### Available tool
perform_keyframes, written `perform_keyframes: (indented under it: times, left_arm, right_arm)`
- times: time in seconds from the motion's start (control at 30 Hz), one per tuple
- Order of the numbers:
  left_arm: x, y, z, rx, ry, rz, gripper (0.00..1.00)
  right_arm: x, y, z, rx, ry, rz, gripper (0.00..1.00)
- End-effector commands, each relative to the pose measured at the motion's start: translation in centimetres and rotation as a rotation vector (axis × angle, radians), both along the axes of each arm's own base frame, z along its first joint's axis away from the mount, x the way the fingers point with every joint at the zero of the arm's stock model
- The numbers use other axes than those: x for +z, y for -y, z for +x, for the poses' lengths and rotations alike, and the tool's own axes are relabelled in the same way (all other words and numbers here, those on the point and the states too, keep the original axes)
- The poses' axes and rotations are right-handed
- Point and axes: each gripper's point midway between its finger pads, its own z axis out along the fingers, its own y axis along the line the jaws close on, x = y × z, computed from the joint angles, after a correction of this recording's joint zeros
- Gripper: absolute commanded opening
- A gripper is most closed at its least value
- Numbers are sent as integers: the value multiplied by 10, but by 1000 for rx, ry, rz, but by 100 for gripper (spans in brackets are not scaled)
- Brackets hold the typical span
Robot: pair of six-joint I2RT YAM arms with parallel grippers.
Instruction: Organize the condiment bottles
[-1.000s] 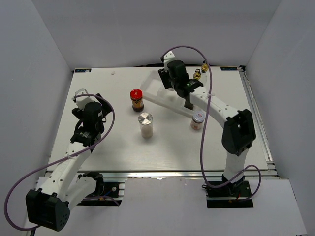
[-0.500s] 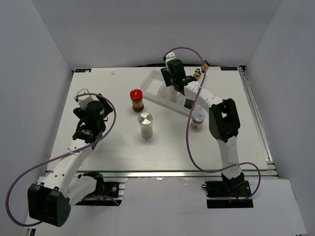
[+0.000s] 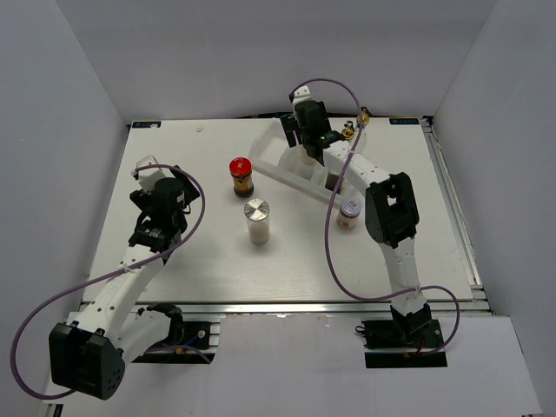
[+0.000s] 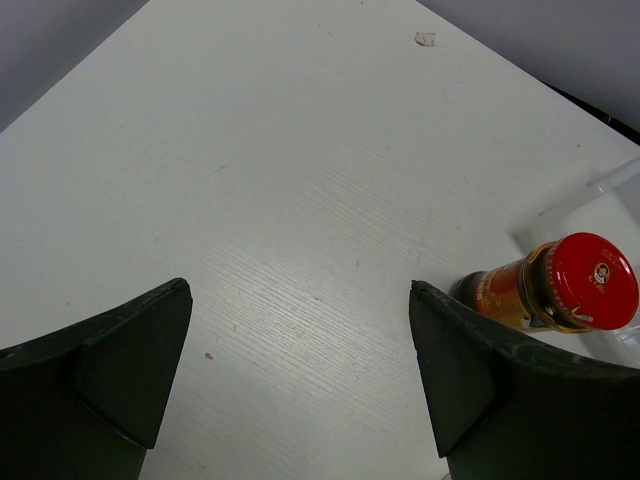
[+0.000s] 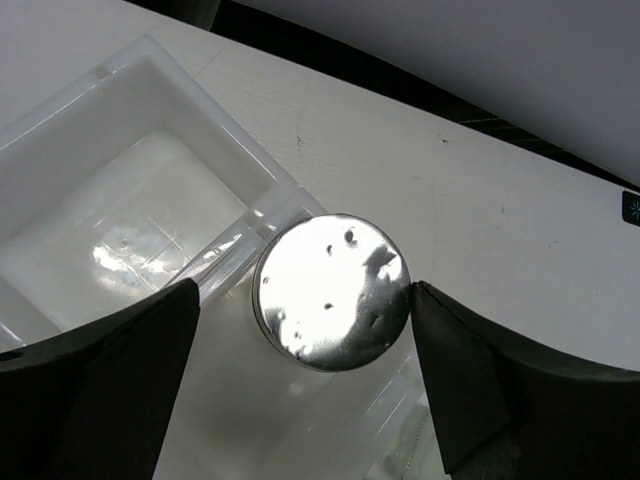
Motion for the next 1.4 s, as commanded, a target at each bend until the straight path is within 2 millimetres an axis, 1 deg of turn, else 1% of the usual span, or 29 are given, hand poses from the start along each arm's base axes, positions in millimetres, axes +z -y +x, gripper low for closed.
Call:
perform_keyframes:
  times: [0.0,0.03,0.17,0.27,0.3,0.33,0.37,0.43,0.47,0.5,0.53,0.57,0.6,0.63,0.67,0.7,0.73,0.77,0.83,0.87,0.93,0.97,1.03,1.07,1.1,1.13,1.17,1.27,1.37]
  left_arm:
    - [8,-3,-1,9,21,0,98]
    - [7,-3,-1,10,18,1,98]
    - [8,-3,-2,9,19,0,98]
    - [9,-4,-2,9,19,-1,98]
    - [9,-3,-3,8,20,-2,98]
    - [9,-3,-3,5,21,-3,98]
    - [10,-2,-3,3,24,-4,98]
    - [11,-3,-3,5,26,-4,98]
    - [11,-3,-4,5,29,-5,98]
    - [11,-3,-4,5,29,-5,98]
    - [12,-3,-4,5,32,-6,98]
    - [12,-2,-4,1,34,-9,98]
    - [13,-2,-4,-1,35,-9,98]
    - [13,-2,-4,0,36,-11,98]
    - [13,-2,-4,-4,35,-11,98]
    - [12,-2,-4,-3,34,-12,98]
    - [12,-1,-4,-5,33,-12,98]
    - [13,-1,-4,-8,34,-15,98]
    - [11,2,-3,-23,30,-20,98]
    - [12,2,-3,-26,32,-22,98]
    - [12,5,-3,-37,36,-27,98]
    - [12,6,-3,-43,36,-30,98]
    - [13,9,-2,-65,38,-37,98]
    - [13,10,-2,-68,37,-36,98]
    - [12,10,-2,-69,36,-35,98]
    - [13,8,-3,-60,37,-32,98]
    - [12,7,-3,-57,34,-31,98]
    - [13,7,-4,-55,37,-32,98]
    - [12,7,-3,-50,37,-32,98]
  right_arm:
    - [61,4,4,-26,116,70,89]
    - [66,5,3,-24,123,73,89]
    - [101,2,-5,1,168,103,89]
    - [121,0,-10,14,200,112,89]
    - [134,0,-13,22,220,114,89]
    - [140,-3,-16,28,231,114,89]
    - [151,-2,-18,30,249,118,89]
    - [162,-12,-27,83,263,99,90]
    - [168,-22,-37,146,254,95,89]
    - [169,-29,-45,189,245,76,89]
    - [169,-44,-58,250,237,44,89]
    - [168,-54,-78,321,197,21,89]
    - [164,-63,-92,374,174,0,89]
    - [151,-82,-116,463,137,-43,89]
    - [148,-90,-142,552,95,-53,90]
    - [138,-98,-160,613,64,-66,89]
    - [117,-113,-188,691,5,-82,89]
    - [117,-120,-208,752,-15,-58,89]
    - [99,-134,-236,800,-78,-47,89]
    - [96,-139,-243,792,-100,-11,89]
    - [87,-152,-258,813,-124,-7,89]
    - [77,-152,-257,779,-137,-21,89]
    - [70,-161,-262,759,-152,10,89]
    - [56,-164,-263,758,-182,11,89]
    - [51,-166,-266,752,-203,26,89]
    - [44,-167,-268,747,-218,23,89]
    - [32,-165,-266,722,-235,1,90]
    - [20,-159,-262,663,-245,-30,90]
    - [7,-152,-270,658,-284,-52,89]
